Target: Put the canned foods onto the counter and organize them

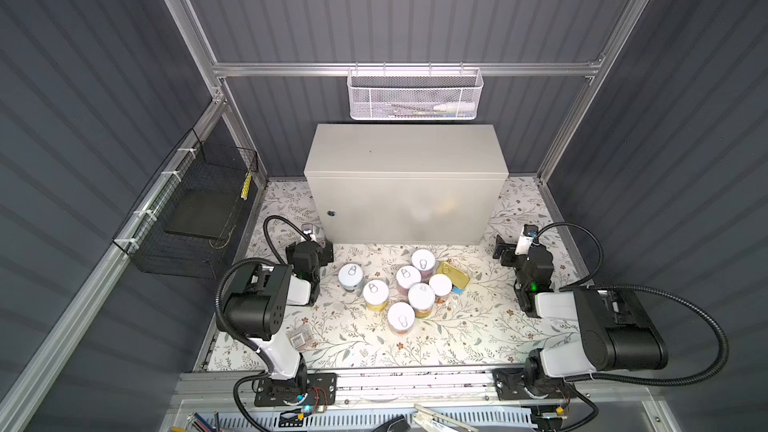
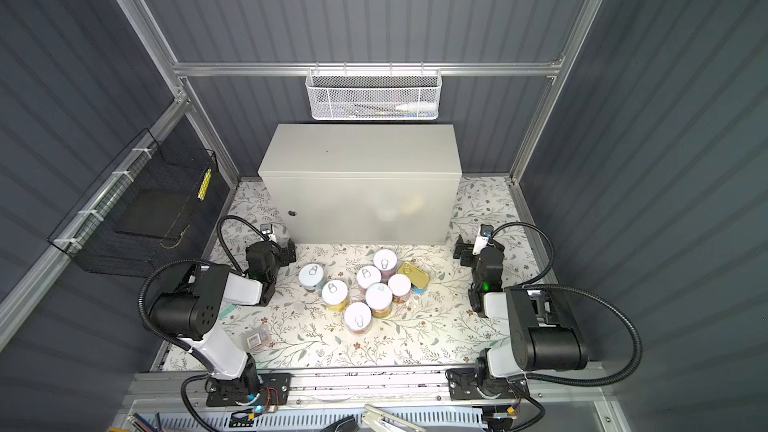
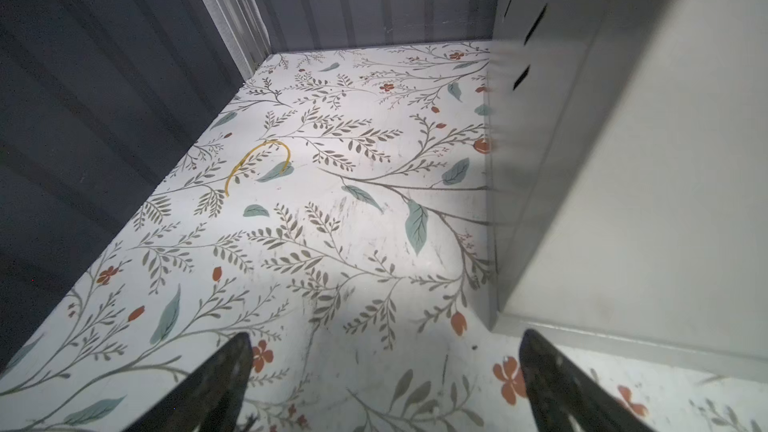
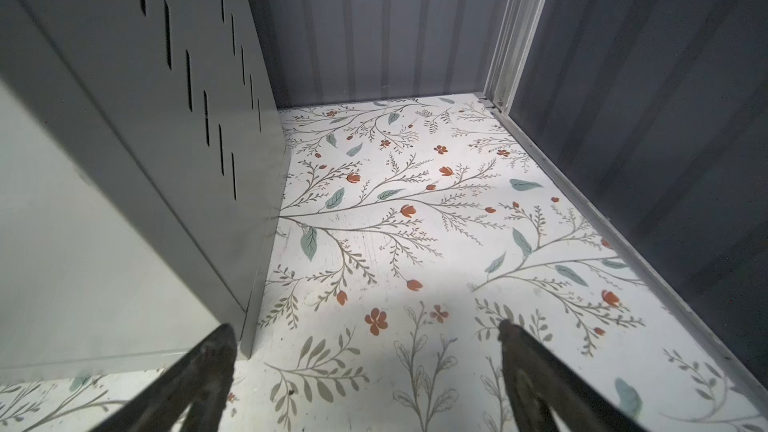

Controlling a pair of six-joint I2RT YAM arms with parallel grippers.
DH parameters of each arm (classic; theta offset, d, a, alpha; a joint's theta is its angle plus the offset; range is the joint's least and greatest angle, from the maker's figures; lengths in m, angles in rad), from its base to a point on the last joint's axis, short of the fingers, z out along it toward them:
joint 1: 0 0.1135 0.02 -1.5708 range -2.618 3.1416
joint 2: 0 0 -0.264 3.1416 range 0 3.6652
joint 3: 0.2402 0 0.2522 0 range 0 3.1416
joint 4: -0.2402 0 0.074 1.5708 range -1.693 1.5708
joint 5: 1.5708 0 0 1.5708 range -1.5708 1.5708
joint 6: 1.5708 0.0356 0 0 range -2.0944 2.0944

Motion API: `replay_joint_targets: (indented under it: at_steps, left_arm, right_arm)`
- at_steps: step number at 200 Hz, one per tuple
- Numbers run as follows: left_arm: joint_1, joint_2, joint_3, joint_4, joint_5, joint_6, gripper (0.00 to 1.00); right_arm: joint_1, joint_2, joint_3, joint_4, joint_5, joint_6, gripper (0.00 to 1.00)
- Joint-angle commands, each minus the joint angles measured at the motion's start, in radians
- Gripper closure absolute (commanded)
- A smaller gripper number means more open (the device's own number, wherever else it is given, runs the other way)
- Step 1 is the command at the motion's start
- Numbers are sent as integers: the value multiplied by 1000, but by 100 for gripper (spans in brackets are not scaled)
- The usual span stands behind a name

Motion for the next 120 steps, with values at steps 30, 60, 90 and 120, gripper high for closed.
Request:
replay_joint_targets:
  at_steps: [30,60,90,120]
  left_arm:
    - [-7,6,-6,32,-14,15,0]
    - [-7,6,-6,31,-14,15,0]
    - [-7,6,-7,32,-14,15,0]
    - [-7,7,-5,31,-14,16,0]
  right_arm:
    - [-4,-4,15,7,-7,-6,1]
    - [-5,-3,19,2,-7,-5,1]
    - [-19,-4,29,-20,-2,15,1]
    - [-20,-3,30,-22,5,20,1]
